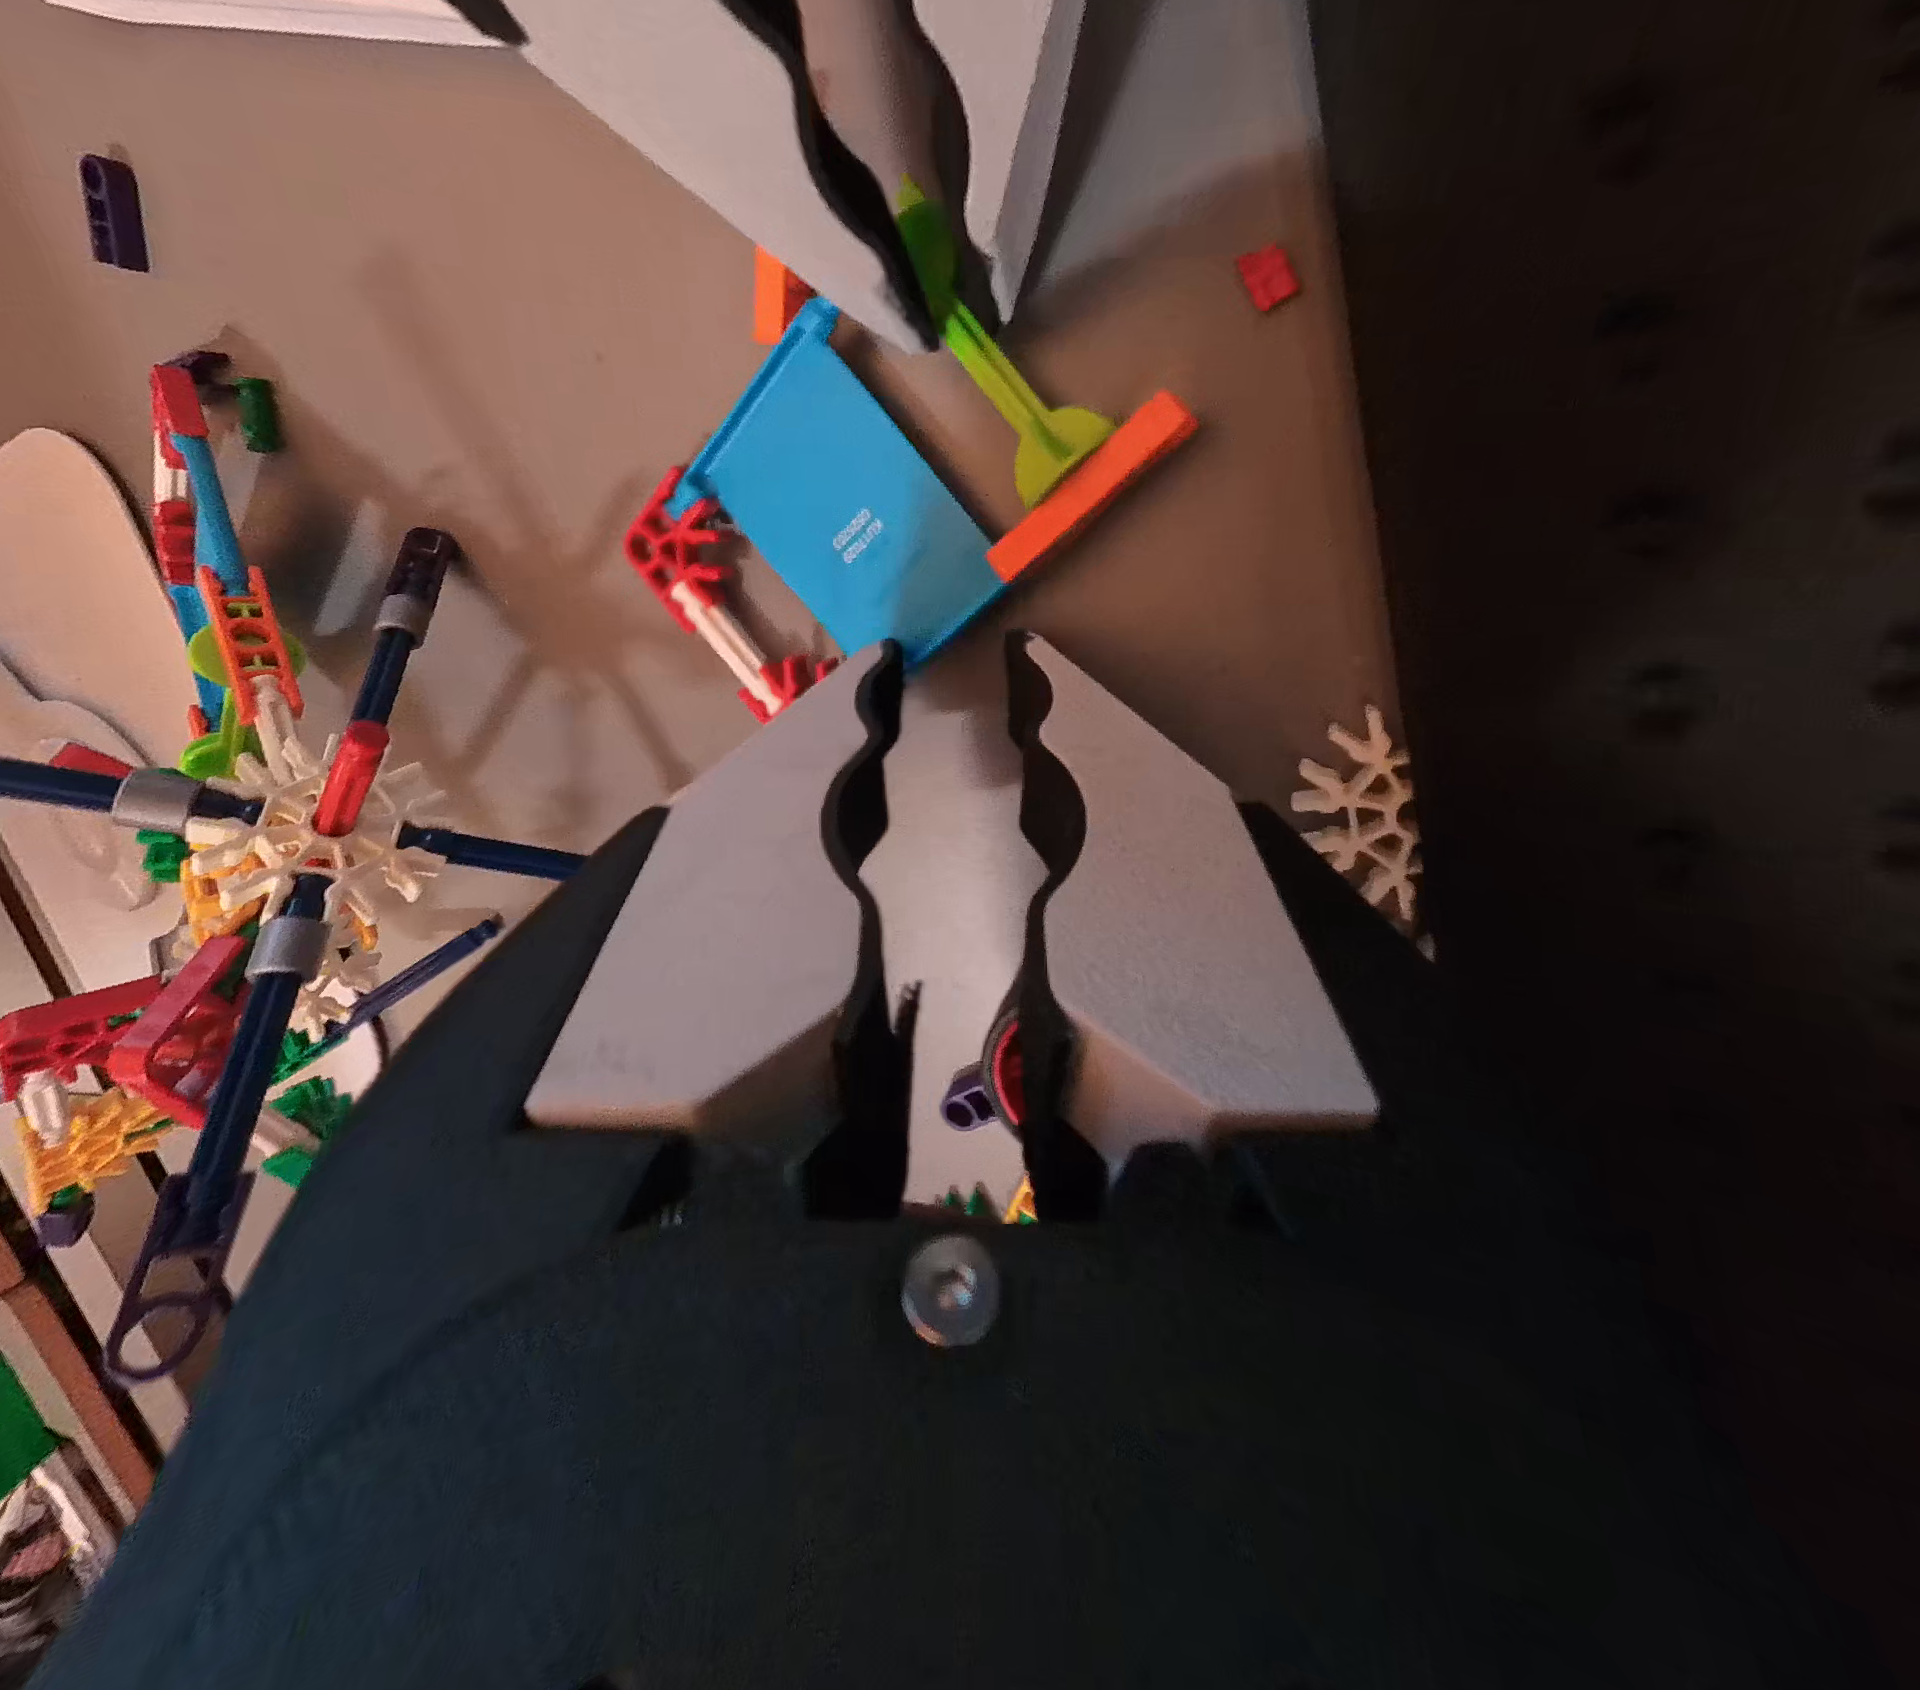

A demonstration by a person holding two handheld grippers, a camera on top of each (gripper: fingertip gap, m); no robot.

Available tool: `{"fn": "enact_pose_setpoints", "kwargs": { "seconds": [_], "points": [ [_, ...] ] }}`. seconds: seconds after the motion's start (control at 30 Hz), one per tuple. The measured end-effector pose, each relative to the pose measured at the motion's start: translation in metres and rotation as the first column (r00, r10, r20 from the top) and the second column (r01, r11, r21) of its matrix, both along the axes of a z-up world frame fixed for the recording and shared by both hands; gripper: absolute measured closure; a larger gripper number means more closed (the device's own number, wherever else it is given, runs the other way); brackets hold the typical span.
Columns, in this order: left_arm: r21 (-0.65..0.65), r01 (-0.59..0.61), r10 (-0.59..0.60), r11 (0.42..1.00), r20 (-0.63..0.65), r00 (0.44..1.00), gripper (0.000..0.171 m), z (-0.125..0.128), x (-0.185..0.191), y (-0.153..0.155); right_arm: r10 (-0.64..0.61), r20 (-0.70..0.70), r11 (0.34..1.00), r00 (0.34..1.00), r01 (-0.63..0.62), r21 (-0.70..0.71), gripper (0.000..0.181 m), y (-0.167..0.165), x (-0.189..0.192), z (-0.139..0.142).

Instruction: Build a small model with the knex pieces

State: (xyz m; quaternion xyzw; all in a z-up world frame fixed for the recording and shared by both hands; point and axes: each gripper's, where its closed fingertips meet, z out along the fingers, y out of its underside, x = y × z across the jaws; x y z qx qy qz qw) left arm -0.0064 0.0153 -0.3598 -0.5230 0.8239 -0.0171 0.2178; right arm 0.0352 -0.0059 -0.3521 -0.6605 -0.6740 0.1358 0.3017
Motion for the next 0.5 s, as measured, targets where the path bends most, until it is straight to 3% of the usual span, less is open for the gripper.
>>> {"fn": "enact_pose_setpoints", "kwargs": {
  "seconds": [0.13,0.3,0.4,0.5],
  "points": [
    [0.046,0.015,-0.017,0.999,0.032,0.999,0.137,0.005,0.001,0.006,-0.004,-0.074,0.998,0.997,0.000,-0.059,0.179,-0.001,-0.001,0.007],
    [0.248,0.046,-0.091,0.968,0.173,0.981,0.128,0.019,0.018,0.019,-0.012,-0.202,0.992,0.979,-0.014,-0.125,0.179,-0.002,-0.003,0.024],
    [0.349,0.090,-0.188,0.933,0.259,0.947,0.134,0.029,0.030,0.017,-0.025,-0.286,0.986,0.958,-0.023,-0.163,0.179,-0.001,-0.003,0.037],
    [0.445,0.128,-0.275,0.886,0.283,0.919,0.161,0.033,0.038,0.013,-0.039,-0.359,0.979,0.933,-0.036,-0.201,0.179,0.000,-0.002,0.049]
  ]
}}
